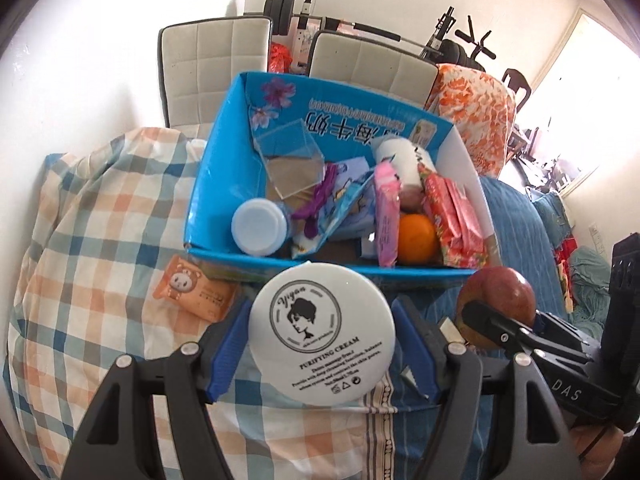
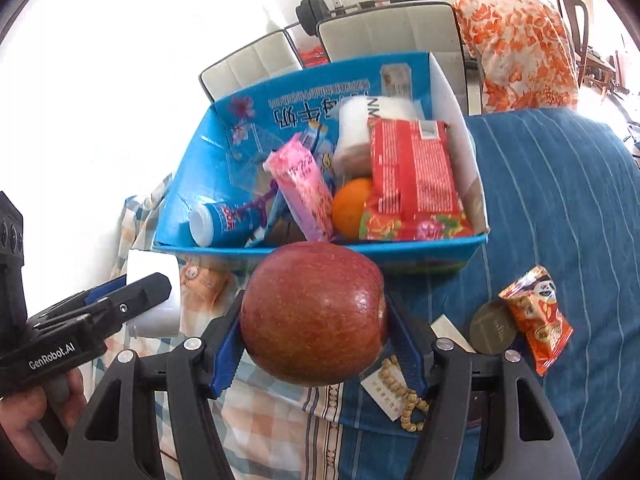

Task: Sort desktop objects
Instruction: 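Carry the cream jar and apple into the milk box and open both tools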

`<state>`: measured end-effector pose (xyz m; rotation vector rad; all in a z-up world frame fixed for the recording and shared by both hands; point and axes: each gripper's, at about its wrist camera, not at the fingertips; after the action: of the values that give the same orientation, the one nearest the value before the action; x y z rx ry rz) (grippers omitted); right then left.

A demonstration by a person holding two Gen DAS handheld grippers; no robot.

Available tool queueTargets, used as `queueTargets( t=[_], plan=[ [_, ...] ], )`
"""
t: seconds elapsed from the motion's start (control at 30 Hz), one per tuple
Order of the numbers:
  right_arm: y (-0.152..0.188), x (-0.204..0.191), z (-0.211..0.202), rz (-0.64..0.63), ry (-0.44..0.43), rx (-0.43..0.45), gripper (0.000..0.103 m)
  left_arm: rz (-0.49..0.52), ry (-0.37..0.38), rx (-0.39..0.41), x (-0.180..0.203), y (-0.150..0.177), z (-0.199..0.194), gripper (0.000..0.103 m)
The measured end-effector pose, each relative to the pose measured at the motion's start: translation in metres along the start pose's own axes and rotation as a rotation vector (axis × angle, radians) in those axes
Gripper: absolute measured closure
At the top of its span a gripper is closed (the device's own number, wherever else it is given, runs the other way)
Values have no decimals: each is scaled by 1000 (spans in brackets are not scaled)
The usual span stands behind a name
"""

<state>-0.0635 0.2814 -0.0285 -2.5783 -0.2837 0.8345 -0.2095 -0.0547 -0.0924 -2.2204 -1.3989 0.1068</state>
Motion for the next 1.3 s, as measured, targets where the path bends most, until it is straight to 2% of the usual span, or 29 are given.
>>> queueTargets(
  t=[0.2,0.47,0.7,0.93,1.03,1.17,1.3],
  plan=[
    [-31,11,0,43,-13,38,36,-21,17,33,5,-38,4,31],
    [-67,4,31,5,-3,27,36,-50,30,-11,3,-73,52,31],
    [-73,5,62,23,19,-25,36,-98,34,-48,0,-83,82,31],
    [-72,6,66,8,23,-38,34,-105,47,-83,3,-82,99,31],
    [-73,7,63,20,-6,-43,25,-138,79,-57,0,-83,91,24],
    [-74,11,46,34,-9,-14,24,-200,119,4,-17,-85,59,17],
    [-65,19,17,51,-36,37,23,-285,79,52,-64,-70,24,10]
  ],
)
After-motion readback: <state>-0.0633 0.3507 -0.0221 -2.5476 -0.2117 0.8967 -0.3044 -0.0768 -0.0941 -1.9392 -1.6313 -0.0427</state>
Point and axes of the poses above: each gripper's, at about its wrist camera, not at the fingertips, and z roughly the way its jaws point, x to its right, y to its underside, and after that the axes turned 1 degree about z, right-handed
